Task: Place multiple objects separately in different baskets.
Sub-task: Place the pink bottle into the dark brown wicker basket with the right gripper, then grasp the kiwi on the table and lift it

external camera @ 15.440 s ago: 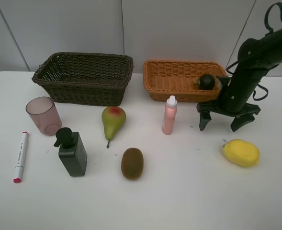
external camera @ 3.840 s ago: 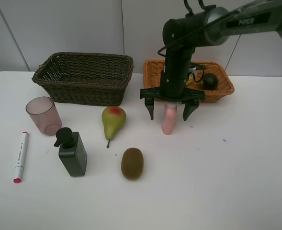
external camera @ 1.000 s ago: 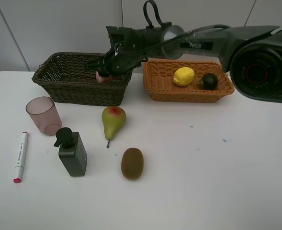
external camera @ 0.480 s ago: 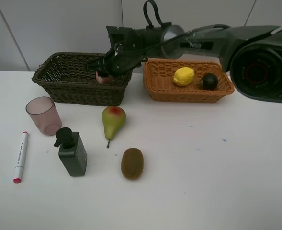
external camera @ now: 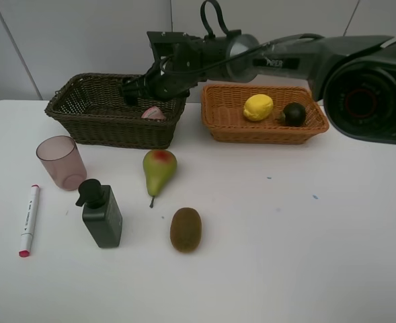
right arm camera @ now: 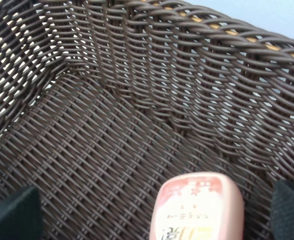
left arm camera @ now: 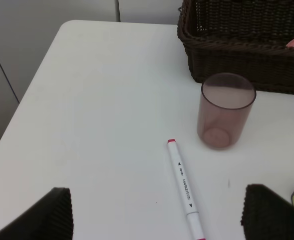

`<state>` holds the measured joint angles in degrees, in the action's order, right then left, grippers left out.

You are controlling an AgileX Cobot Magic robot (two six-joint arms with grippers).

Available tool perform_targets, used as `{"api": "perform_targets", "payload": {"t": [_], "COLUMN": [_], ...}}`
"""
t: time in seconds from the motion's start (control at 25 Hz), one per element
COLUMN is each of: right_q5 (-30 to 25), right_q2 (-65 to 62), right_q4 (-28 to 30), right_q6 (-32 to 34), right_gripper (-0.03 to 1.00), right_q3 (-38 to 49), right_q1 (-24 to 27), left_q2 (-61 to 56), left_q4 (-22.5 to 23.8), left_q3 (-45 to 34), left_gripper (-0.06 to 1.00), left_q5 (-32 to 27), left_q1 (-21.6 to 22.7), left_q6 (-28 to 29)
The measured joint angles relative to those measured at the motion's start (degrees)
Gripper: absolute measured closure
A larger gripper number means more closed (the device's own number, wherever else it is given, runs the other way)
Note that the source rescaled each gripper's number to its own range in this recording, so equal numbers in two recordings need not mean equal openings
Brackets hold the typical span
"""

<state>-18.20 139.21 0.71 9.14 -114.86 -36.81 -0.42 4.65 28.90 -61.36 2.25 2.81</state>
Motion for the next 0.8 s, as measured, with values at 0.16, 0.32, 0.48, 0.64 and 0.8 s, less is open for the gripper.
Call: {"api": "perform_targets", "payload": {"t": [0.16,0.32,0.48,0.64,0.8], "right_q5": [-0.76,-4.04,-10.62,-22.69,-36.18], "right_q2": [-0.65,-3.81,-8.56,-14.39,-20.01], "right_q4": [-0.05,0.00,0.24,1.88,2.87], "right_q6": [0.00,0.00,0.00,0.00,0.83], "right_gripper": [-0.03,-0.03,-0.03,-0.03,-0.03], "right_q3": [0.00,0.00,0.00,0.00,0.00], "right_q1": [0.00,0.00,0.00,0.00,0.00], "left_q2": [0.00,0.00,0.00,0.00,0.00], "left_q4": [0.00,0.00,0.00,0.00,0.00], "left_q3": [0.00,0.00,0.00,0.00,0.00], "left_gripper": [0.05,0.05,0.05,0.05,0.05], "left_q5": [0.00,0.00,0.00,0.00,0.00], "left_q1": [0.00,0.00,0.00,0.00,0.00], "left_q6": [0.00,0.00,0.00,0.00,0.00]}}
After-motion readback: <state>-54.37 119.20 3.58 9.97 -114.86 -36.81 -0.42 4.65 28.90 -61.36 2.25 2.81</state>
